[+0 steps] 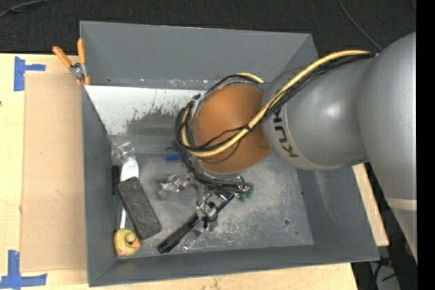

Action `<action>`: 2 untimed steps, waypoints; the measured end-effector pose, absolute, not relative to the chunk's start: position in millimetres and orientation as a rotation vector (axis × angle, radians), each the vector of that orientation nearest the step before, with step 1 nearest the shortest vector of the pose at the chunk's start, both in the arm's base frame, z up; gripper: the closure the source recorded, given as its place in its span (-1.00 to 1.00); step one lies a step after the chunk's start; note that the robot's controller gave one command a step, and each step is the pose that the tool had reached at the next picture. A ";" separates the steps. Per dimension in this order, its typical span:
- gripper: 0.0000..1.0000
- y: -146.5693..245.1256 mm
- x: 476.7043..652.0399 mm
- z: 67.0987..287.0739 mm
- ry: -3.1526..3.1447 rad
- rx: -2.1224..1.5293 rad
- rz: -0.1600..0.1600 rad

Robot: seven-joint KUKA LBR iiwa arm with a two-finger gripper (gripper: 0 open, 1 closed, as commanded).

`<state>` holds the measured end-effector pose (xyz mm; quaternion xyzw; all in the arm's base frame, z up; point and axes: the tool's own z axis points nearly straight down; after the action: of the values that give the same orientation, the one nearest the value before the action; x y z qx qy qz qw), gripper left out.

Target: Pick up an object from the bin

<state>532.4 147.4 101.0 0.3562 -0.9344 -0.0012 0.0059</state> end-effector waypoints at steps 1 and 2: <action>-1.00 147.2 515.4 77.4 -2.838 1.334 -0.003; 1.00 150.4 502.8 69.5 -2.635 1.694 -0.012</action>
Offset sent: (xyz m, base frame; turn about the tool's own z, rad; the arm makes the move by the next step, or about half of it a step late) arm -0.0297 0.0028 -0.0310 -0.4214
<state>502.8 150.4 69.5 0.5407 -0.8412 -0.0038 0.0047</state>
